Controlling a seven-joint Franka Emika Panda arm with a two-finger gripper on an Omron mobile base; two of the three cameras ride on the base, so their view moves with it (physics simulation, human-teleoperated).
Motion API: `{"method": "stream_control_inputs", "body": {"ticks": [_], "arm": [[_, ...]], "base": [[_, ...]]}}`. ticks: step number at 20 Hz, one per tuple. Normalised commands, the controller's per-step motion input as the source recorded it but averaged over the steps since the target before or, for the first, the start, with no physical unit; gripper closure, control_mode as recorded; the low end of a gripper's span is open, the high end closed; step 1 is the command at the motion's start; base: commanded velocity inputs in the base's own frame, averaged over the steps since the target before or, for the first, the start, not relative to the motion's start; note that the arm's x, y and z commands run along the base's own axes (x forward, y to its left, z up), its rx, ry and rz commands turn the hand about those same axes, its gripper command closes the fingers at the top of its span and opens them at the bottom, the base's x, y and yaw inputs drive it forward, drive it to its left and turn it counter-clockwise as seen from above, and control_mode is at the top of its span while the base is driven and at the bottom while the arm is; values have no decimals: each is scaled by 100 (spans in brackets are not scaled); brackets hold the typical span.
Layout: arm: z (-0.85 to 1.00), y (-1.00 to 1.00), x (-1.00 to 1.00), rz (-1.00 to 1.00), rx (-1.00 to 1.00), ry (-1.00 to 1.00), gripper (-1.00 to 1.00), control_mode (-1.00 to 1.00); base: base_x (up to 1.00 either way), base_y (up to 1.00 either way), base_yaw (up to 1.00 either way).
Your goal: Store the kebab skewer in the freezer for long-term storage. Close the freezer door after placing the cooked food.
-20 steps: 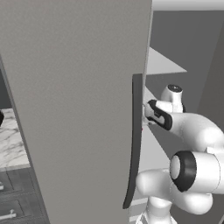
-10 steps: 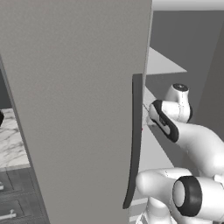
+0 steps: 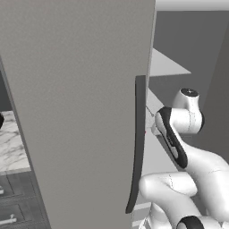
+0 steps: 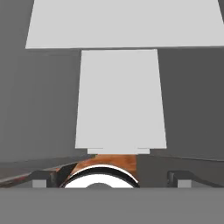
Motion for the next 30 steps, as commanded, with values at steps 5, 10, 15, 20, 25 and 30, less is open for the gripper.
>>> {"method": "stream_control_inputs", "body": {"ticks": [5,10,15,20,25,30], "arm": [[11,28,-67,0,0,1,-100,-100],[10,14,-10,0,1,25,-100,-100],[25,21,-53,0,0,2,-100,-100],[23,30,-55,0,0,0,-100,-100],[25,25,-43,0,0,-2,-100,-100],[22,9,-20,-1,0,0,-100,-100]], "base": [[0,0,0],[0,0,0],[0,0,0],[0,0,0],[0,0,0],[0,0,0]]}}
